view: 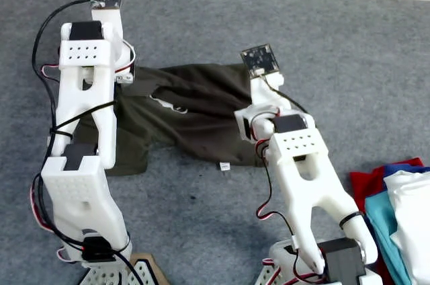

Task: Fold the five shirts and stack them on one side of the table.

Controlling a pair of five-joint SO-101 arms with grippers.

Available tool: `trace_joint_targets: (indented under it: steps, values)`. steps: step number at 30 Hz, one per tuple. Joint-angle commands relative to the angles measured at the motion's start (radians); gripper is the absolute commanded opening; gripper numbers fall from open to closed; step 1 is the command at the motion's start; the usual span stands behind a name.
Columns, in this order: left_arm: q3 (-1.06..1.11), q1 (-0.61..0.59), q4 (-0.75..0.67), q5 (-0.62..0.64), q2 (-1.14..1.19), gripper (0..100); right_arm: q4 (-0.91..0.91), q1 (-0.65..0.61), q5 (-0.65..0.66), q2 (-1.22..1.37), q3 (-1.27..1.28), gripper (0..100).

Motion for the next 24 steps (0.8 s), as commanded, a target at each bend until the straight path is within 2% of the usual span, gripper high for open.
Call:
trace_joint_targets:
  steps: [1,4,10,24]
  values:
    - [0.021,0.01,0.0,-0.011,0.008,1,-0.012,-0.002,-0.006,-0.004,-0.004,19.8]
    - [0.033,-0.013,0.0,-0.011,0.064,3,-0.012,-0.004,-0.006,-0.004,-0.002,19.8]
    - [-0.041,-0.044,0.008,-0.011,0.176,22,-0.012,-0.004,-0.006,-0.004,-0.002,19.8]
    - [-0.117,-0.038,0.0,-0.011,0.22,2,-0.013,-0.004,-0.006,-0.004,-0.001,19.8]
